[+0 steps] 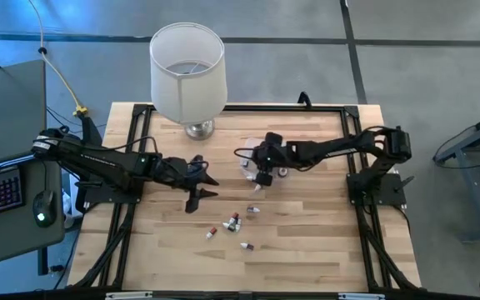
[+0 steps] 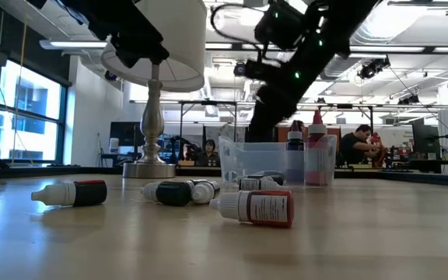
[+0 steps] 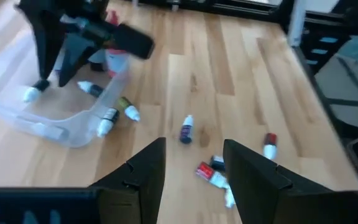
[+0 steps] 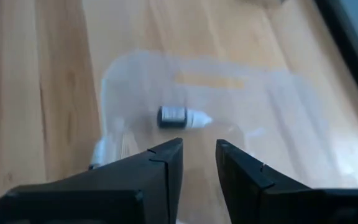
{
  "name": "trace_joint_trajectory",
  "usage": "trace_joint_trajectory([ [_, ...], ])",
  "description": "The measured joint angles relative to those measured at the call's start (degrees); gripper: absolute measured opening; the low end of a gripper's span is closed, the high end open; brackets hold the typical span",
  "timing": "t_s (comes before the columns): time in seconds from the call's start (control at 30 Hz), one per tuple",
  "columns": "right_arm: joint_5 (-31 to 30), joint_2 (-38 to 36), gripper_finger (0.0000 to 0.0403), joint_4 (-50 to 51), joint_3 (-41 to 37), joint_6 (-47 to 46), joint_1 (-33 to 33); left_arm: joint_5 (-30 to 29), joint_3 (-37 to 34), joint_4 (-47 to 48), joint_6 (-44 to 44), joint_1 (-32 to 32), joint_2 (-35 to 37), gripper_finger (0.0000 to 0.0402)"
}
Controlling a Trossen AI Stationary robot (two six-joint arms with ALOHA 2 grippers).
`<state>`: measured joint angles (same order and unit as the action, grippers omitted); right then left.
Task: Pick & Place food coloring
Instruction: Put the small purple food coloring bottle into the transparent bin
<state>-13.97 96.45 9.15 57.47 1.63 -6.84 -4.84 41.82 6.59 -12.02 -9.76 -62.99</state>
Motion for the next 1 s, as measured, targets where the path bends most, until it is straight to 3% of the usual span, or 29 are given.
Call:
trace_joint_trajectory([
  [0.23,1.28,-1.61,0.0124,4.00,6.23,2.41,2.89,-1.22,0.11,1.32,1.98,0.00,-5.03,0.0158],
  [0.43,7.67,-1.86,0.0136,6.53,8.56,1.79,7.73,10.57,0.04,5.09,-8.43,-0.13,-9.90,0.0158],
  [0.6,8.52,-1.85,0.0132,6.20,7.42,-0.90,12.05,18.08,0.04,6.44,-15.59,-1.87,-13.60,0.0158],
  [0.73,8.18,-0.29,0.0131,5.36,5.29,-5.70,15.52,17.24,0.17,6.50,-16.74,-4.66,-15.75,0.0158],
  [1.0,7.75,7.21,0.0131,0.84,1.67,-14.35,19.77,9.83,0.55,5.95,-16.78,-5.99,-16.08,0.0158],
])
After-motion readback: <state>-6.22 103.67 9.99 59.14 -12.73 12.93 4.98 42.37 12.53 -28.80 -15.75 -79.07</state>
